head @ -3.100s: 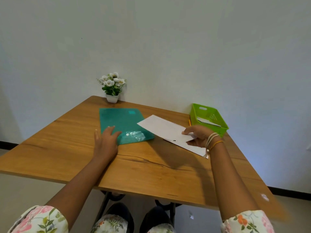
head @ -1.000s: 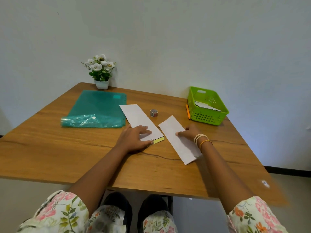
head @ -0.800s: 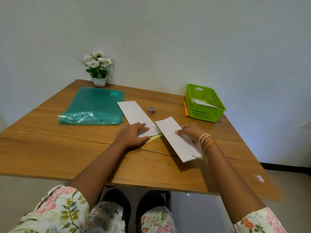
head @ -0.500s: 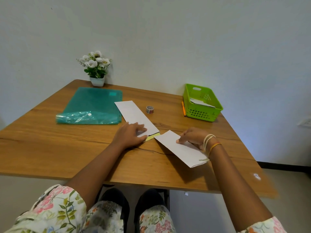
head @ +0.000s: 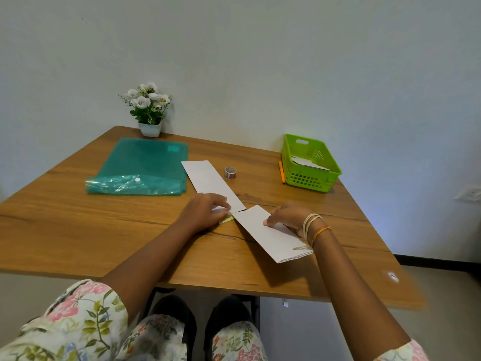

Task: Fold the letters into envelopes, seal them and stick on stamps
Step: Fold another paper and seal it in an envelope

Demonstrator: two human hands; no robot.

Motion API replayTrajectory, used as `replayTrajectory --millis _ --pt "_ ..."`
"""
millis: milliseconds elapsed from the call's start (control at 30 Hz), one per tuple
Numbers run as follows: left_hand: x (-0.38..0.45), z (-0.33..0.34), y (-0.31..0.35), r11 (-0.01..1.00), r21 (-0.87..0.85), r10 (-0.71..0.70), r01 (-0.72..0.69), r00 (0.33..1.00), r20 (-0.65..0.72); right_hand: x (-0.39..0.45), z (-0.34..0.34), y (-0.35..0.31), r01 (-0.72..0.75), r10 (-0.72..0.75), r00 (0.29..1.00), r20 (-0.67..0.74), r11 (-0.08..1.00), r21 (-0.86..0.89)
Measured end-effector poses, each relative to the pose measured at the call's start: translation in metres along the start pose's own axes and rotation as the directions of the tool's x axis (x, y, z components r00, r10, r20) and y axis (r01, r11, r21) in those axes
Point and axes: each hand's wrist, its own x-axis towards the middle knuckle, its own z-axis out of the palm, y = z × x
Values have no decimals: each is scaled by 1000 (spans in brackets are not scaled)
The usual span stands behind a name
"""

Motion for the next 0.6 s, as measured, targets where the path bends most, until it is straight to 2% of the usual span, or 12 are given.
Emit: replayTrajectory --millis 167,333,500,600 --pt "6 6 6 997 -67 -41 40 999 -14 -3 -4 2 7 -7 1000 -5 1000 6" --pt "4 8 14 1000 10 -2 3 999 -54 -4 -4 5 9 -9 1000 -16 1000 0" --pt "4 10 17 996 -74 -57 42 977 -205 -1 4 3 11 -11 1000 9 998 57" --pt "4 12 20 996 -86 -51 33 974 -222 0 12 1 -4 -1 998 55 996 88"
